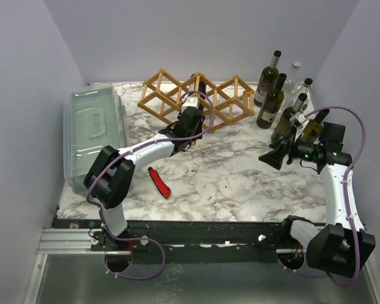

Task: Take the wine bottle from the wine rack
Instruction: Pick up the wine bottle from the wine rack.

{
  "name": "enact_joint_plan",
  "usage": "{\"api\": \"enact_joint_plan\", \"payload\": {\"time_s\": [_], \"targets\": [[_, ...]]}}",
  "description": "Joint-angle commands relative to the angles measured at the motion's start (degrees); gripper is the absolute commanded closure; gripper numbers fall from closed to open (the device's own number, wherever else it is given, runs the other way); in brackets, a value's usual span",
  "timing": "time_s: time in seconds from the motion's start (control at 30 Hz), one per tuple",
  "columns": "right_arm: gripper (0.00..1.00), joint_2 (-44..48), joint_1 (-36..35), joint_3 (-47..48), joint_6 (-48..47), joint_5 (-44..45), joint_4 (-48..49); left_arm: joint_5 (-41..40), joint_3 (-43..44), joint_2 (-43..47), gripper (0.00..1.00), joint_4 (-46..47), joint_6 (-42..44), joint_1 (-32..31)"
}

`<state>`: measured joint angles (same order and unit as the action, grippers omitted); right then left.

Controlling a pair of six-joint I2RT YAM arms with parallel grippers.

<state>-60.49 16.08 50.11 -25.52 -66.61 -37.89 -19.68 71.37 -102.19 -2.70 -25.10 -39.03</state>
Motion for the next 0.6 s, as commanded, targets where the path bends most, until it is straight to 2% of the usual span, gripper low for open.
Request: {"api": "enact_joint_plan", "payload": {"time_s": [0.0, 0.57], "targets": [[0.01, -0.2, -0.3, 1.2, -0.5, 0.8, -0.9, -1.4, 0.0, 6.4, 1.0, 9.9, 1.1, -0.3], [0.01, -0.3, -0.7, 1.2, -0.4, 1.2, -0.7, 1.0, -1.4, 10.4, 1.0, 10.1, 1.2, -0.4]]}}
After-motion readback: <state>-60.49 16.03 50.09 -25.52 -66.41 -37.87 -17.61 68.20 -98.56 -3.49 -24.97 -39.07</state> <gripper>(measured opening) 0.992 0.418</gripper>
